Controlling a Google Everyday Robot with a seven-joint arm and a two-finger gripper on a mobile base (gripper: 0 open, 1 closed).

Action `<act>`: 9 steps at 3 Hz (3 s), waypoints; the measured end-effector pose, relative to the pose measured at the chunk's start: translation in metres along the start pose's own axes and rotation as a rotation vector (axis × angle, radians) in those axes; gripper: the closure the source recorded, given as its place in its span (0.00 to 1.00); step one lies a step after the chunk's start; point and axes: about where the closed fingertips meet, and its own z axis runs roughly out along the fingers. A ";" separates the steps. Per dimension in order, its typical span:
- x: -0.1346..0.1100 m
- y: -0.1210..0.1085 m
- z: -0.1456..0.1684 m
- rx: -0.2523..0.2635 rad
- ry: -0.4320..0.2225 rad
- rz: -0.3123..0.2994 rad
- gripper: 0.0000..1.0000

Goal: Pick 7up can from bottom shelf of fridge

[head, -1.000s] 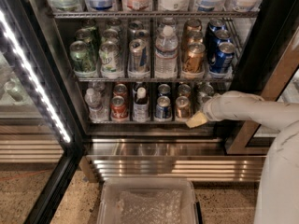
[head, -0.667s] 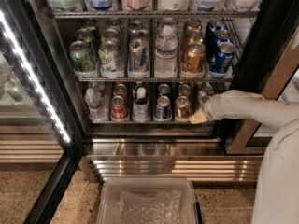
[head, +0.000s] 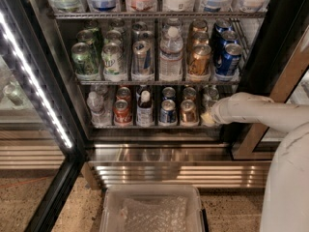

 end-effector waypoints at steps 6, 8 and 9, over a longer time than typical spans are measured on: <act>-0.058 -0.027 -0.084 0.000 -0.231 0.001 1.00; -0.059 -0.030 -0.092 -0.031 -0.279 0.027 1.00; -0.059 -0.029 -0.092 -0.032 -0.278 0.025 1.00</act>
Offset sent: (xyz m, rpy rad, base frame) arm 0.0000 0.0000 0.0000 0.0000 0.0000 0.0000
